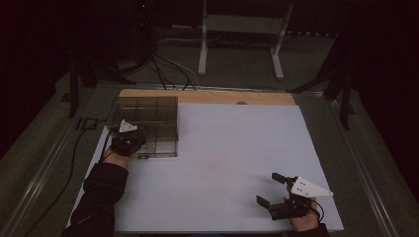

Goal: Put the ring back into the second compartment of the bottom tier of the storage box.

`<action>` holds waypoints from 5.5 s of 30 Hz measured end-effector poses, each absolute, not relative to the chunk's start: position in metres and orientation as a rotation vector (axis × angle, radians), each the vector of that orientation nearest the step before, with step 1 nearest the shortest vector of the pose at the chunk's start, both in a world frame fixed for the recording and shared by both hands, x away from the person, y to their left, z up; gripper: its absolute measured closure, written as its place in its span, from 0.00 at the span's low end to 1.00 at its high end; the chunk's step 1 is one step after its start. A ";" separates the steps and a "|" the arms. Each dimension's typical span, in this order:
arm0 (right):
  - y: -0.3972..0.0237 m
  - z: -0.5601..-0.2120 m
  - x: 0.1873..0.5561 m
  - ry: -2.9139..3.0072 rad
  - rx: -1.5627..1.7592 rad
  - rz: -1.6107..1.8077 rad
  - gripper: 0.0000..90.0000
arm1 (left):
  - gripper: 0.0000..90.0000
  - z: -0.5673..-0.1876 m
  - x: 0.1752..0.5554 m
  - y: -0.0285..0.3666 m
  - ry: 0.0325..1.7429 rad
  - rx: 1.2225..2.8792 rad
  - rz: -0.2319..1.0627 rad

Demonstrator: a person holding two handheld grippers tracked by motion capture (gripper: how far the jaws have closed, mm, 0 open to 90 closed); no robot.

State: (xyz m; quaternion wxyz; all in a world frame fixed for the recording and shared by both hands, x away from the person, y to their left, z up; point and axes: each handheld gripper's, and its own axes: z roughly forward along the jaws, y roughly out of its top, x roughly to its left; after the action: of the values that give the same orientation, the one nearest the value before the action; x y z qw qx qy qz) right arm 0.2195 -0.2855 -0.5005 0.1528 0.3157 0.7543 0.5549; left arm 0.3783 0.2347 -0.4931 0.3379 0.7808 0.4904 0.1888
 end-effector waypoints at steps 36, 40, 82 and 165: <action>-0.286 -0.500 0.218 2.164 0.912 1.586 0.00 | 0.68 -0.481 0.363 0.227 1.355 2.038 0.602; -0.286 -0.500 0.218 2.162 0.911 1.591 0.00 | 0.66 -0.476 0.359 0.226 1.338 2.024 0.593; -0.291 -0.502 0.222 2.143 0.938 1.596 0.00 | 0.18 -0.461 0.348 0.207 1.209 2.034 0.503; -0.286 -0.499 0.217 2.159 0.914 1.581 0.00 | 0.01 -0.487 0.265 0.178 0.665 2.064 0.253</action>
State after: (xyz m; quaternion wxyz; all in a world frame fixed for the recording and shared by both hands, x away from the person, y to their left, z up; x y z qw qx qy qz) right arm 0.2170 -0.2862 -0.4992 0.1564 0.3193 0.7540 0.5523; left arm 0.2655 0.1779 -0.4873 0.4609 0.8390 0.2702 0.1029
